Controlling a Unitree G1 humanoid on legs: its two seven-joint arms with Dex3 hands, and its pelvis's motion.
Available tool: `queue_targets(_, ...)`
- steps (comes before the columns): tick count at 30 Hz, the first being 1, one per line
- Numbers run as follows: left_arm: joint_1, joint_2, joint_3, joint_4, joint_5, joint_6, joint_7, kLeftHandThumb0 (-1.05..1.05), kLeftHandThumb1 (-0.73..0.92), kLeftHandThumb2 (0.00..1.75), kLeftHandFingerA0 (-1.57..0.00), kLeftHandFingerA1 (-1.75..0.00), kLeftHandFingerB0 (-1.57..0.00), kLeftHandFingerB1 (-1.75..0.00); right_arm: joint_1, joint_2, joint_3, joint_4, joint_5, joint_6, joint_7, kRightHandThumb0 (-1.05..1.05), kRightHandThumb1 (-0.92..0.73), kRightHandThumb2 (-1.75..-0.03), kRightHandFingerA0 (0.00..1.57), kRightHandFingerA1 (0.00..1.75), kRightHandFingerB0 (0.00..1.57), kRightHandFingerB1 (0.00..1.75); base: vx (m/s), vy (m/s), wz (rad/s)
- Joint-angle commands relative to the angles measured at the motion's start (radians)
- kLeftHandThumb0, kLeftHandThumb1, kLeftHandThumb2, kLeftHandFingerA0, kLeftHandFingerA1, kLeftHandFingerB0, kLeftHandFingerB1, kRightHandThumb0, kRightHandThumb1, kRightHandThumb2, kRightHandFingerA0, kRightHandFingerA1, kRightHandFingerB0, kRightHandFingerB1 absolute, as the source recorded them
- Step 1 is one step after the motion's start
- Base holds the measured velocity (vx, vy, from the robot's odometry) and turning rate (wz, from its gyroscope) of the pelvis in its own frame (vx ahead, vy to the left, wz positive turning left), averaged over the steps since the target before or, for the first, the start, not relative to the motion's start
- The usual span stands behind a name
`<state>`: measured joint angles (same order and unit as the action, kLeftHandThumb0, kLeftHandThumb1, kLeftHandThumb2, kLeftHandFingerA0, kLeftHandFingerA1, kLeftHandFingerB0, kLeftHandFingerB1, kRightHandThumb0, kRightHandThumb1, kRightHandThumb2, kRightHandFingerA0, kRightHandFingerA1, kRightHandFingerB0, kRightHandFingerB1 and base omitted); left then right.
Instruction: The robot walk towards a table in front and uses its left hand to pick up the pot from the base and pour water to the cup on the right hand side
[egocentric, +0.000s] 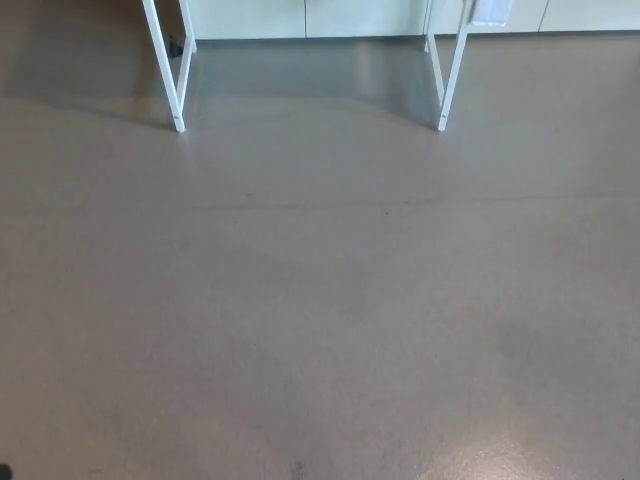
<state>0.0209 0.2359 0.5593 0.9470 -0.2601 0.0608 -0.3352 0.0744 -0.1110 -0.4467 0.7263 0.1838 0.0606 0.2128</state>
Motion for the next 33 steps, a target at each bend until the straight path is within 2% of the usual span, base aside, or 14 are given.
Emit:
queue_targets(1, -0.02, 0.025, 0.098, 0.014, -0.17, 0.051, -0.151, -0.22, 0.5, 0.63, -0.46, -0.48, -0.52, -0.46, -0.008, 0.014, -0.092, -0.031, 0.185, 0.065, 0.091, -0.12, -0.46, -0.74, 0.41, 0.62, 0.31, 0.41, 0.0, 0.0, 0.0)
queue_targets(4, -0.037, 0.031, 0.094, 0.032, -0.159, 0.039, -0.181, -0.25, 0.48, 0.64, -0.43, -0.48, -0.51, -0.47, -0.005, 0.014, -0.1, -0.039, 0.187, 0.066, 0.098, -0.12, -0.47, -0.73, 0.41, 0.62, 0.3, 0.41, 0.0, 0.0, 0.0)
queue_targets(5, -0.041, 0.033, 0.096, 0.038, -0.161, 0.035, -0.189, -0.19, 0.53, 0.55, -0.44, -0.43, -0.54, -0.42, -0.01, 0.015, -0.104, -0.03, 0.186, 0.061, 0.093, -0.12, -0.47, -0.73, 0.42, 0.63, 0.32, 0.42, 0.0, 0.0, 0.0)
queue_targets(14, -0.054, 0.041, 0.091, 0.06, -0.174, 0.026, -0.194, -0.19, 0.53, 0.55, -0.47, -0.45, -0.59, -0.44, -0.007, 0.015, -0.102, -0.04, 0.208, 0.072, 0.095, -0.12, -0.48, -0.74, 0.42, 0.64, 0.3, 0.42, 0.07, 0.007, -0.03)
queue_targets(15, -0.054, 0.041, 0.089, 0.059, -0.175, 0.026, -0.188, -0.19, 0.52, 0.55, -0.5, -0.45, -0.6, -0.44, -0.004, 0.017, -0.1, -0.048, 0.209, 0.073, 0.094, -0.12, -0.48, -0.76, 0.42, 0.69, 0.3, 0.44, 0.23, -0.022, 0.02)
queue_targets(21, -0.055, 0.045, 0.085, 0.068, -0.186, 0.031, -0.194, -0.18, 0.52, 0.55, -0.5, -0.46, -0.58, -0.44, 0.005, 0.014, -0.091, -0.055, 0.217, 0.074, 0.097, -0.12, -0.5, -0.77, 0.38, 0.68, 0.28, 0.44, 0.12, 0.005, 0.1)
queue_targets(25, -0.055, 0.047, 0.082, 0.07, -0.188, 0.029, -0.194, -0.18, 0.52, 0.55, -0.5, -0.46, -0.58, -0.44, 0.006, 0.012, -0.087, -0.055, 0.222, 0.074, 0.096, -0.12, -0.5, -0.77, 0.38, 0.68, 0.28, 0.44, 0.08, 0.203, -0.11)
queue_targets(26, -0.055, 0.045, 0.082, 0.068, -0.187, 0.026, -0.185, -0.17, 0.54, 0.56, -0.52, -0.46, -0.6, -0.45, 0.01, 0.014, -0.085, -0.064, 0.218, 0.075, 0.082, -0.15, -0.48, -0.74, 0.44, 0.68, 0.31, 0.43, 0.15, 0.378, 0.45)
queue_targets(33, -0.053, 0.051, 0.069, 0.066, -0.193, 0.03, -0.184, -0.19, 0.52, 0.55, -0.54, -0.47, -0.59, -0.44, 0.016, 0.019, -0.078, -0.068, 0.225, 0.068, 0.073, -0.16, -0.5, -0.74, 0.45, 0.68, 0.31, 0.44, 0.16, 0.2, -0.06)
